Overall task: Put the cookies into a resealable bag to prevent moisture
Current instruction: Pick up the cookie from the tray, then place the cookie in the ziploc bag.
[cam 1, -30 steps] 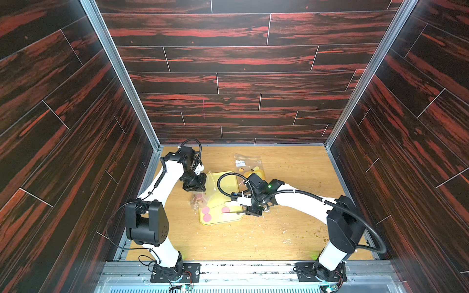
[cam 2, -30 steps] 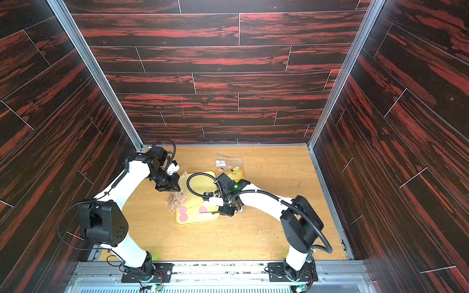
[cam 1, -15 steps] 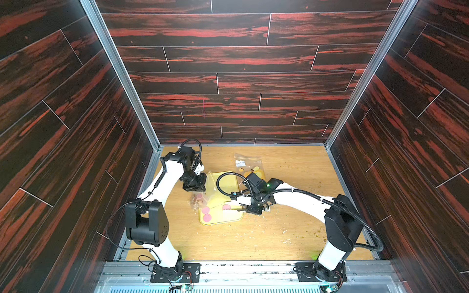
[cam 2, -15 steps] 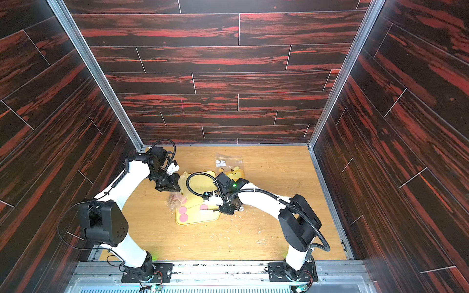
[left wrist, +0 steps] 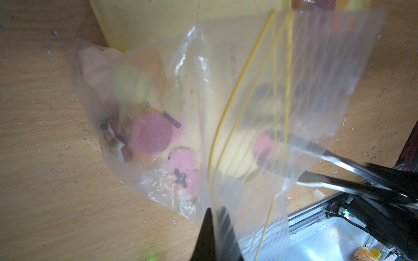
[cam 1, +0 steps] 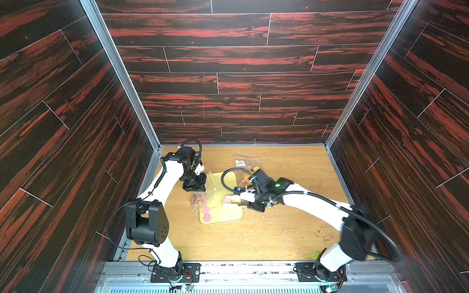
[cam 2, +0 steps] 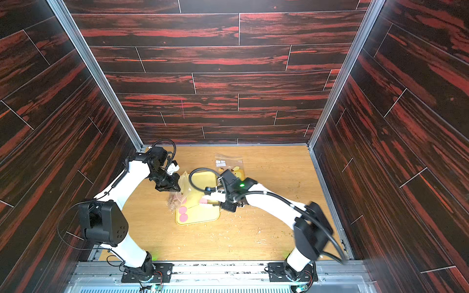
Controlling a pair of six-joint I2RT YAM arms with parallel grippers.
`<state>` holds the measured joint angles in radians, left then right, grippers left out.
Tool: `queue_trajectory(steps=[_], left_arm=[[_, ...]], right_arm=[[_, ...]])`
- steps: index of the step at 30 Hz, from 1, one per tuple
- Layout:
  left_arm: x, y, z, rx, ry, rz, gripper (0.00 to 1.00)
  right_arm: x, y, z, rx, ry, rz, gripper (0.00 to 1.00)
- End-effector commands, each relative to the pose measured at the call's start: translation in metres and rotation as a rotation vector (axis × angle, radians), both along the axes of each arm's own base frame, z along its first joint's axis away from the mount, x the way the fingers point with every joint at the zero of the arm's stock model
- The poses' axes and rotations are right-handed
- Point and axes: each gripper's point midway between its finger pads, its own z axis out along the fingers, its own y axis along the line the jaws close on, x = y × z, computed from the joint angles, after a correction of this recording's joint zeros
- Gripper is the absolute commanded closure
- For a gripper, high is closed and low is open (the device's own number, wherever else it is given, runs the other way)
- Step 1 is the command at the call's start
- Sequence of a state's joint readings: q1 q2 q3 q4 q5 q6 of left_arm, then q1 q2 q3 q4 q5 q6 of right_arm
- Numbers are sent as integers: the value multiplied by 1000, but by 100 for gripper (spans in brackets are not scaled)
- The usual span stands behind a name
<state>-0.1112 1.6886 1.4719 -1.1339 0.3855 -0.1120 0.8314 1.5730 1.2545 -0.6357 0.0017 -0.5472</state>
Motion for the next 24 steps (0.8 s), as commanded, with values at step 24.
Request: queue_trajectory(steps=[24], left_arm=[[-4,2,5,-3,10,-11,100]], right_arm=[[35,76,56,245,-43,132,53]])
